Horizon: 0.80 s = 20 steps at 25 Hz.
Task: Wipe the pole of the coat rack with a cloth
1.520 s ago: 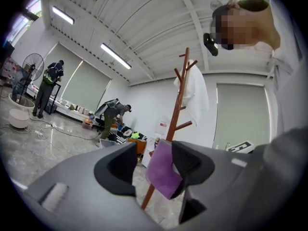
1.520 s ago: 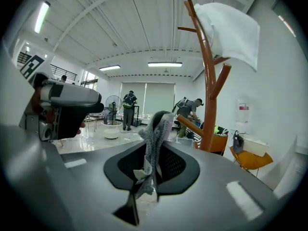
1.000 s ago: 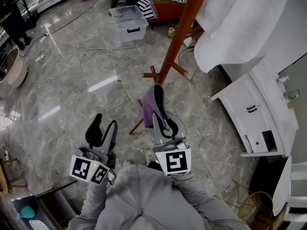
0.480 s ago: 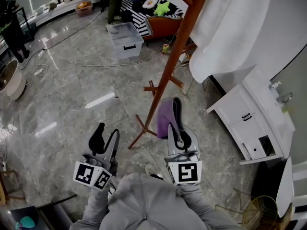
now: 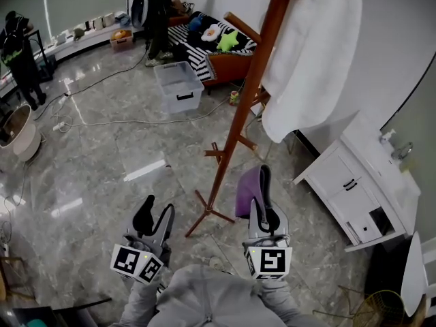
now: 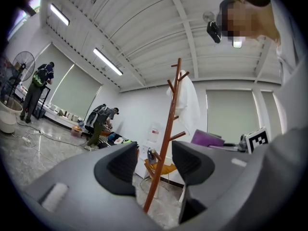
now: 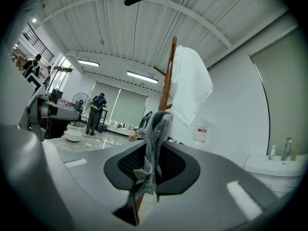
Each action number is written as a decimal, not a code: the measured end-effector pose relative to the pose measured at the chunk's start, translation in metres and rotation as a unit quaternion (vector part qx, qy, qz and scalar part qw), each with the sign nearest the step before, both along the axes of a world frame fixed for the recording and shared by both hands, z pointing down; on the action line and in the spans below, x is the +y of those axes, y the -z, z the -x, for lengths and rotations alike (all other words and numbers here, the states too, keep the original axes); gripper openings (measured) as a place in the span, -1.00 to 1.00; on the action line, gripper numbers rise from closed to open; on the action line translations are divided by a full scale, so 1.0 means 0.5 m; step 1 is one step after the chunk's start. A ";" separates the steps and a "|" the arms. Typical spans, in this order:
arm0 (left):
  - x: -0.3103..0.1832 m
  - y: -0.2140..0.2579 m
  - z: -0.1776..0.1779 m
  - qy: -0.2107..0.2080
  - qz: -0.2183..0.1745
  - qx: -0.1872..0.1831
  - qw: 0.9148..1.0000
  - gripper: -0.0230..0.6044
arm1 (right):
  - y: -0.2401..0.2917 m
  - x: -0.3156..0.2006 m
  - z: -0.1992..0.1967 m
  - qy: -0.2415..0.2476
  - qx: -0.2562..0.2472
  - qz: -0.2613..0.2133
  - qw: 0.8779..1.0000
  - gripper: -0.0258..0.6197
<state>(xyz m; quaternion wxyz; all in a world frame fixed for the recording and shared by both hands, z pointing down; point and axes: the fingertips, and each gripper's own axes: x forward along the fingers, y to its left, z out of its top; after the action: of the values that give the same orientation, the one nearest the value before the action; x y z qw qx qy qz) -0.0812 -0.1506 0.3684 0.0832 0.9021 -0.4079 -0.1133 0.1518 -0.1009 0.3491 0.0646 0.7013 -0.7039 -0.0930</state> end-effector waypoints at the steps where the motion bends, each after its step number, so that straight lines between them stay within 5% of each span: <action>1: -0.001 0.000 -0.002 -0.001 -0.001 0.001 1.000 -0.15 | 0.004 0.001 -0.002 -0.003 0.001 -0.001 1.000 -0.76; 20: -0.011 0.012 -0.009 -0.013 -0.014 0.007 1.000 -0.15 | -0.001 0.000 -0.008 -0.017 -0.010 -0.007 1.000 -0.76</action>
<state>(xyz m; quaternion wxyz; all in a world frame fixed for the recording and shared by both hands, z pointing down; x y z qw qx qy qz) -0.0766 -0.1559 0.3624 0.0753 0.9074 -0.3944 -0.1244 0.1557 -0.1010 0.3496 0.0540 0.7147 -0.6916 -0.0895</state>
